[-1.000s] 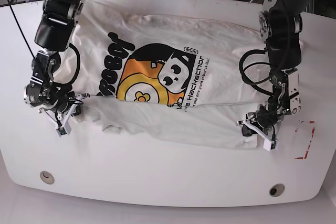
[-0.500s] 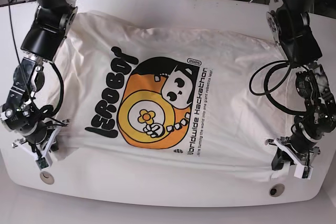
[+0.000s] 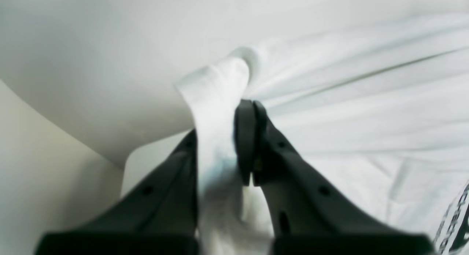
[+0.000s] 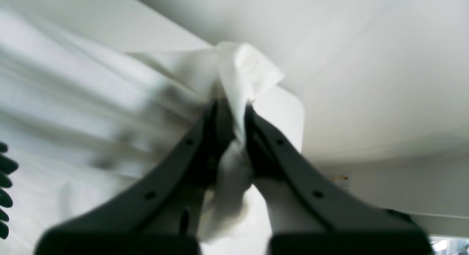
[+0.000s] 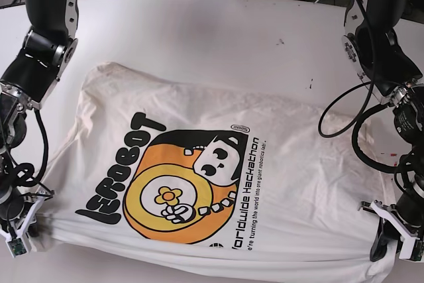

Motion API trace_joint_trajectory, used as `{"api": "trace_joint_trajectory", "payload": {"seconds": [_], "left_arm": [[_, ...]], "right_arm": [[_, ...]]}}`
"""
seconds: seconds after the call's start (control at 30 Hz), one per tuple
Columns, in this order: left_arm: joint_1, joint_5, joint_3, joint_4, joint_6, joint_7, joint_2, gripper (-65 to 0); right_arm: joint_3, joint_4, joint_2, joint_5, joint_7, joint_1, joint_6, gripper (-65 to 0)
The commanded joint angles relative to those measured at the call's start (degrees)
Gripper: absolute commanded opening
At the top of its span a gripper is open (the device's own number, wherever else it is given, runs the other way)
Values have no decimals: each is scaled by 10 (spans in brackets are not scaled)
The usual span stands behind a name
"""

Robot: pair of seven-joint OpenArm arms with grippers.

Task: Layout the t-shirt on the table in an organized manner, then fold the t-shirt properly
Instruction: 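Pull the hem corners apart with both grippers to smooth the shirt, then lift the hem with both grippers and lay it back down flat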

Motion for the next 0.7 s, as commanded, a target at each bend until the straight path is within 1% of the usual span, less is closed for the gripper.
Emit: {"api": "trace_joint_trajectory", "payload": {"seconds": [0.0,0.37,0.47,0.6,0.67], "left_arm": [[-25,23,-7,15,14,3,-10,-650],[-36,23,-7,17,14,4,-9,-650],[-58,23,-7,32,14,5,-10,-650],[-85,23,-3,46,14,6,-10,-650],[-111,23,1,49,14,6,-10,-650]], "right_arm": [[5,5,17,-29,-11,23,-6,-640],[5,6,17,-29,-11,28,-6,-640],[5,7,20,-29,-11,59,-6,-640],[4,7,39,-29,-13,92,-6,-640],[4,7,45,-28,-14,123,-6,-639]]}}
